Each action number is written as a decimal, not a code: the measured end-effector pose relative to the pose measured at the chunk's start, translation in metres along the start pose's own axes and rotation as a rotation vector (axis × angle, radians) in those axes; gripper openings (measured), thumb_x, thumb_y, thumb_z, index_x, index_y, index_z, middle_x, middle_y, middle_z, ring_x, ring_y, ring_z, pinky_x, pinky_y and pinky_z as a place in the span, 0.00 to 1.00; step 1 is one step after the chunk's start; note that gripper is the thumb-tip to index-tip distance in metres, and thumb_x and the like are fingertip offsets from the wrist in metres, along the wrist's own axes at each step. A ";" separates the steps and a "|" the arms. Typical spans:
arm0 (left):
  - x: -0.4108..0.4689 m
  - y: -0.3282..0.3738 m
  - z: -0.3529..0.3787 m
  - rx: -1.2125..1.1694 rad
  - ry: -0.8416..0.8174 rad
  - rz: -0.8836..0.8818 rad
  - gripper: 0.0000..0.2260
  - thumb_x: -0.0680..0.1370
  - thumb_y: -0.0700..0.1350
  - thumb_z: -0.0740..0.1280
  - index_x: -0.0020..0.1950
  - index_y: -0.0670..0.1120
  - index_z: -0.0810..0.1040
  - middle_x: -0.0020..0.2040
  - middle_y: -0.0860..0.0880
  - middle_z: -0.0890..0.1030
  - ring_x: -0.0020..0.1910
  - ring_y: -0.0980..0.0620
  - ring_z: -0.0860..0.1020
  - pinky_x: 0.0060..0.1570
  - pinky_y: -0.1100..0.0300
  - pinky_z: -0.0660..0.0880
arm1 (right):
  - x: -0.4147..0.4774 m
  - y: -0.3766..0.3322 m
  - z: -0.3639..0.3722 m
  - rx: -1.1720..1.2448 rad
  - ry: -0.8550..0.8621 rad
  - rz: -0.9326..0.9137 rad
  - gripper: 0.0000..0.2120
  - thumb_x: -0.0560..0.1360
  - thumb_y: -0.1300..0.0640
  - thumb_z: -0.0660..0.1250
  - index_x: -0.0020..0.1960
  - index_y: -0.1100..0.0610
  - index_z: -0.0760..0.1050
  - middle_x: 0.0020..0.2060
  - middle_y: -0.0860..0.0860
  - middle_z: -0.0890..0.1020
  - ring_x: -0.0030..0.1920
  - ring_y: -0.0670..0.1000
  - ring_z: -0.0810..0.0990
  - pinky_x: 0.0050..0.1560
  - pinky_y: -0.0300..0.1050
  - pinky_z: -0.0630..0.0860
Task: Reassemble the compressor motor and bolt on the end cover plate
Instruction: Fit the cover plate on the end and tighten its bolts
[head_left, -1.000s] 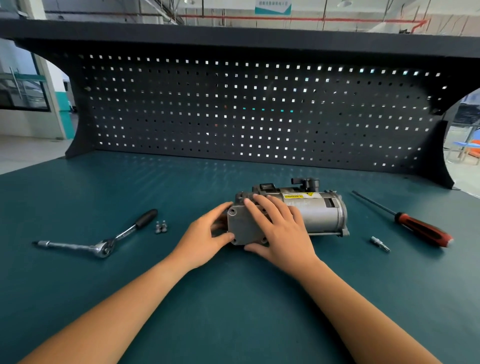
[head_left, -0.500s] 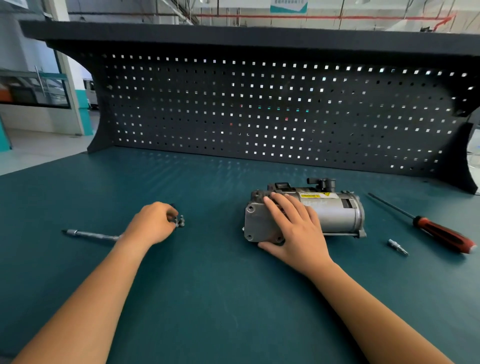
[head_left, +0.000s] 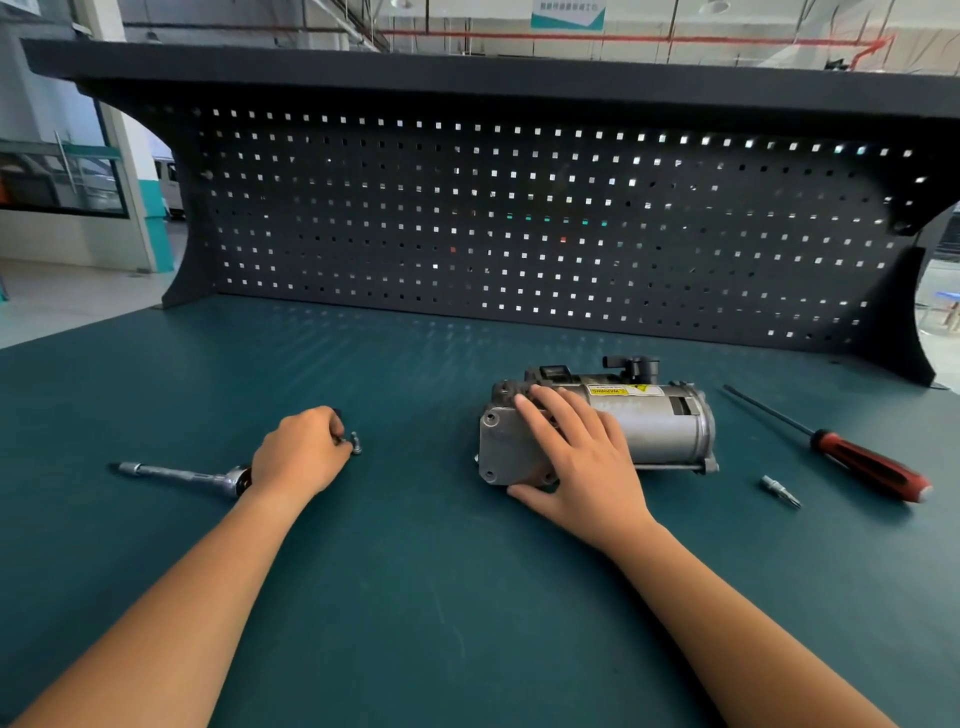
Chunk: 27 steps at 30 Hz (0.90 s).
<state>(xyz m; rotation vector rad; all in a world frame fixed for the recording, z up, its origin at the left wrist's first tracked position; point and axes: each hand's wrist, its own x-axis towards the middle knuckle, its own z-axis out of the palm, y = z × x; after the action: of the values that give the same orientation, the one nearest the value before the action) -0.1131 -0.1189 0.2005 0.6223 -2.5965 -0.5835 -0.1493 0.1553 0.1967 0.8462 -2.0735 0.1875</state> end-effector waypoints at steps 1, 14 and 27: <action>0.000 0.000 0.000 0.001 0.003 -0.002 0.03 0.76 0.44 0.66 0.48 0.47 0.76 0.50 0.48 0.80 0.48 0.45 0.77 0.41 0.57 0.70 | 0.000 0.000 0.000 0.004 -0.003 0.003 0.42 0.54 0.46 0.81 0.65 0.59 0.74 0.61 0.56 0.78 0.59 0.60 0.78 0.54 0.56 0.74; -0.008 0.013 -0.011 -0.118 0.116 0.094 0.02 0.75 0.41 0.67 0.44 0.48 0.75 0.42 0.51 0.81 0.44 0.48 0.78 0.41 0.58 0.70 | 0.001 0.000 -0.002 0.019 0.012 0.006 0.42 0.54 0.46 0.81 0.64 0.58 0.75 0.61 0.54 0.78 0.58 0.59 0.78 0.53 0.55 0.75; -0.064 0.077 0.003 -1.117 -0.324 0.087 0.12 0.72 0.29 0.67 0.43 0.47 0.79 0.41 0.48 0.81 0.41 0.54 0.80 0.37 0.70 0.76 | -0.001 0.000 0.002 0.053 0.012 0.004 0.38 0.54 0.48 0.81 0.62 0.56 0.77 0.62 0.57 0.77 0.59 0.61 0.77 0.56 0.59 0.73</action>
<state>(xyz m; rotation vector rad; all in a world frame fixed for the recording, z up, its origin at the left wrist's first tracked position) -0.0872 -0.0234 0.2164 0.0263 -2.0258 -1.9814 -0.1501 0.1551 0.1952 0.8710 -2.0669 0.2504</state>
